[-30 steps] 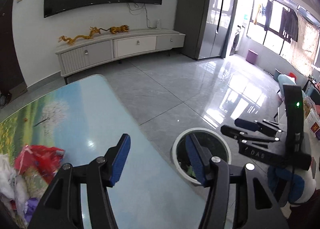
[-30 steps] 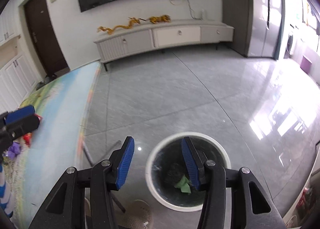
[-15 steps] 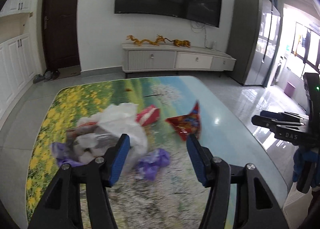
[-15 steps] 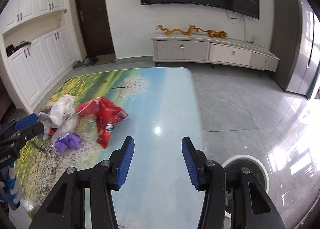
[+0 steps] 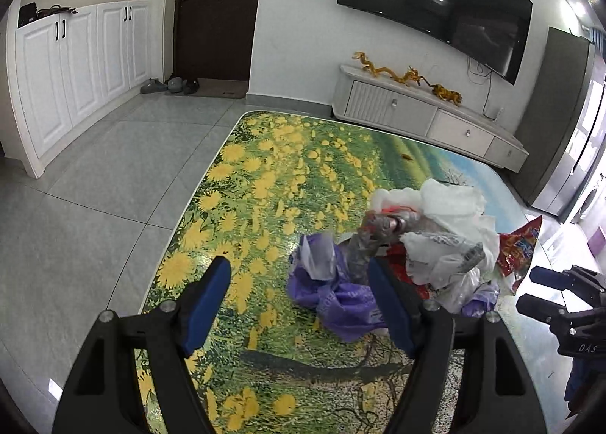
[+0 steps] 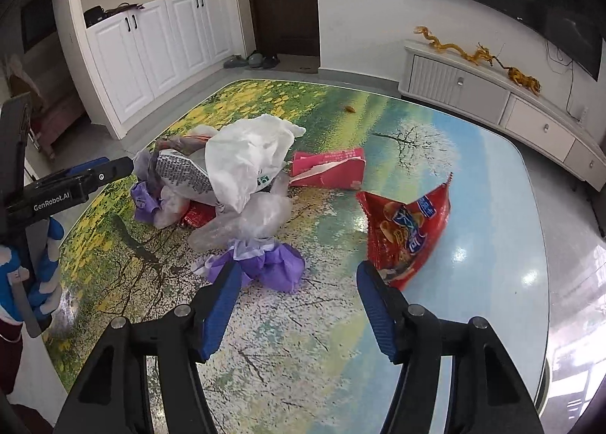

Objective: Collect trash
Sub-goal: 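Grasp the purple bag with the left tool while the right tool grasps the red snack bag, then carry both bags over the bin and open both tools to drop them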

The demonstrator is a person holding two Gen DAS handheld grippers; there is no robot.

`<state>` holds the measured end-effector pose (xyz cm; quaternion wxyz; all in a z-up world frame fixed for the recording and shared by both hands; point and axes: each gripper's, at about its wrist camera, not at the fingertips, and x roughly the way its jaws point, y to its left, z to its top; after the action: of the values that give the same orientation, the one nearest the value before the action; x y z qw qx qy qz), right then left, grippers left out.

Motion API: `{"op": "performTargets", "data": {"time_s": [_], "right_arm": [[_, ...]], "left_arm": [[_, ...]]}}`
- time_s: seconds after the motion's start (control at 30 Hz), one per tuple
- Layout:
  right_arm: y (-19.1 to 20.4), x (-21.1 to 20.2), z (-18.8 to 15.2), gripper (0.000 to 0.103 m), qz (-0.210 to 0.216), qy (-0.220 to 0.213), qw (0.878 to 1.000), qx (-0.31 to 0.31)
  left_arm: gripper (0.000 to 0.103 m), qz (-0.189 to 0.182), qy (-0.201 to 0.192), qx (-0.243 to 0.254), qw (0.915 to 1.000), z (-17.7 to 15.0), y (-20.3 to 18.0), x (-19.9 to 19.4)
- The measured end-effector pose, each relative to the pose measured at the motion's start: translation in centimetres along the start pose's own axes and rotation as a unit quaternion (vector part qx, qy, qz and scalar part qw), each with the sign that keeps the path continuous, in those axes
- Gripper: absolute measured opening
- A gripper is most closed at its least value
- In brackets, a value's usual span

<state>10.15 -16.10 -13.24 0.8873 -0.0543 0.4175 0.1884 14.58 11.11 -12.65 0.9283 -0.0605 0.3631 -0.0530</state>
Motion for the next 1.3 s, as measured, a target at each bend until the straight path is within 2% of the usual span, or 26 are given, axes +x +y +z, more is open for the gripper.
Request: {"op": "performTargets", "data": {"time_s": [0.13,0.37,0.43,0.57,0.7,0.73,0.77,0.8,0.9,1.07,1.3], "right_arm": [[-1.3,-0.8,0.4,0.061,-0.021,-0.021,0.999,0.015],[-5.4,-3.0,0.8,0.061,-0.069,-0.055,0.995,0.052],[-6.4,-2.5,0.9,0.061,-0.074,-0.048,0.994,0.060],[-7.6,-0.9,1.1,0.060,-0.066,-0.033,0.995,0.067],[-8.2,1.4,1.3,0.044,-0.052,-0.014,0.996,0.076],[-8.3,1.8,1.3,0.036,-0.049,-0.011,0.996,0.078],[-8.3,2.1,1.2,0.032,-0.046,-0.009,0.996,0.080],[-8.5,2.4,1.1,0.022,-0.044,-0.005,0.996,0.082],[-8.7,2.1,0.6,0.012,-0.039,-0.011,0.995,0.085],[-8.6,0.4,-0.3,0.009,-0.041,-0.026,0.995,0.087],[-8.8,-3.4,-1.6,0.009,-0.057,-0.052,0.993,0.090]], "left_arm": [[0.073,0.007,0.016,-0.002,0.9999,0.0,0.0,1.4],[0.073,-0.009,0.049,-0.019,0.9986,-0.6,0.4,3.6],[0.068,-0.015,0.060,-0.028,0.9977,-0.8,0.6,4.1],[0.047,-0.033,0.064,-0.038,0.9967,-1.1,0.9,3.9],[0.040,-0.047,0.066,-0.044,0.9957,-1.6,1.2,3.0],[0.039,-0.049,0.064,-0.048,0.9955,-1.8,1.2,2.7],[0.038,-0.051,0.061,-0.050,0.9956,-2.0,1.3,2.3],[0.036,-0.052,0.057,-0.051,0.9957,-2.1,1.3,2.0],[0.034,-0.051,0.039,-0.046,0.9969,-2.2,1.2,0.5],[0.033,-0.041,0.009,-0.018,0.9989,-2.0,-0.5,-2.0],[0.033,-0.057,-0.021,0.030,0.9977,-1.3,-5.2,-4.4]]}}
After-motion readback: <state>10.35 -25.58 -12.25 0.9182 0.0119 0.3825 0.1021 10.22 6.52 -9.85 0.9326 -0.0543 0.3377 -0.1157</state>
